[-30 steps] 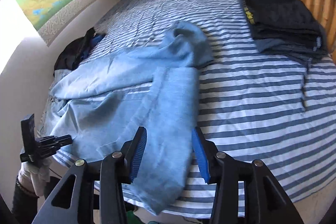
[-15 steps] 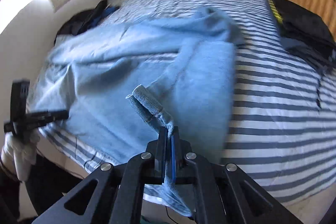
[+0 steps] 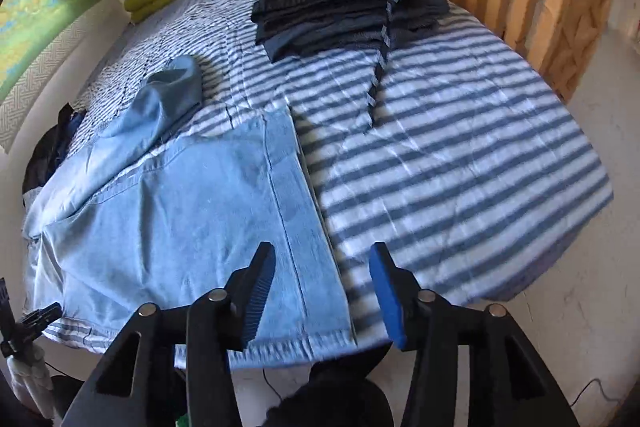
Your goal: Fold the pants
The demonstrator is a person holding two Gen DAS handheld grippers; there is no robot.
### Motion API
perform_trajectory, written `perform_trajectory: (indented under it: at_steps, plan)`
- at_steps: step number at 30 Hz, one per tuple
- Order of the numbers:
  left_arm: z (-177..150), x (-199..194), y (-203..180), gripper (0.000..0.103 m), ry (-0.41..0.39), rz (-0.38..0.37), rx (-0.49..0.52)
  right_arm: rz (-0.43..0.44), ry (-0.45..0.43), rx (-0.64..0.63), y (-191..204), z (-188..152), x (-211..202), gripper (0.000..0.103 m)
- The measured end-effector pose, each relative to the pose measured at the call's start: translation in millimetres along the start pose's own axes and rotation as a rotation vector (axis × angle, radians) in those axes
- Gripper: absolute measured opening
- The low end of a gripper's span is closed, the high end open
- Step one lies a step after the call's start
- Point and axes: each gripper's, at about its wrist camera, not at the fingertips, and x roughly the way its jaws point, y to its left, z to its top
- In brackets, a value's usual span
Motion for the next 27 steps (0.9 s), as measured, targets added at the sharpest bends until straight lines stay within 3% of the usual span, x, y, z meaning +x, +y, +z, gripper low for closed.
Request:
perform_trajectory:
  at_steps: [3, 5, 8, 14, 17, 21, 27]
  plan:
    - [-7.2, -11.4, 1.9, 0.031, -0.021, 0.009, -0.018, -0.087, 0.007, -0.112, 20.3, 23.7, 30.9, 0.048]
    - [-17.1, -21.7, 9.0, 0.035, -0.034, 0.026, -0.047, -0.094, 0.028, -0.120, 27.4, 34.3, 49.9, 0.048]
    - [-31.6, -43.2, 35.9, 0.035, -0.058, 0.063, -0.121, -0.050, 0.058, -0.113, 42.3, 42.8, 67.9, 0.048]
    - [-58.7, -81.3, 112.3, 0.038, -0.134, 0.118, -0.391, 0.058, 0.019, -0.209, 103.3, 38.7, 68.5, 0.048]
    - [-63.4, -97.8, 141.0, 0.039, -0.154, 0.149, -0.462, 0.117, -0.014, -0.231, 128.6, 38.3, 64.8, 0.048]
    - [-44.4, -118.5, 162.9, 0.043, -0.198, 0.179, -0.478, 0.181, -0.074, -0.246, 148.6, 41.0, 55.8, 0.048]
    - [6.4, -142.9, 185.2, 0.044, -0.247, 0.189, -0.485, 0.190, -0.049, -0.245, 163.1, 61.2, 56.0, 0.048]
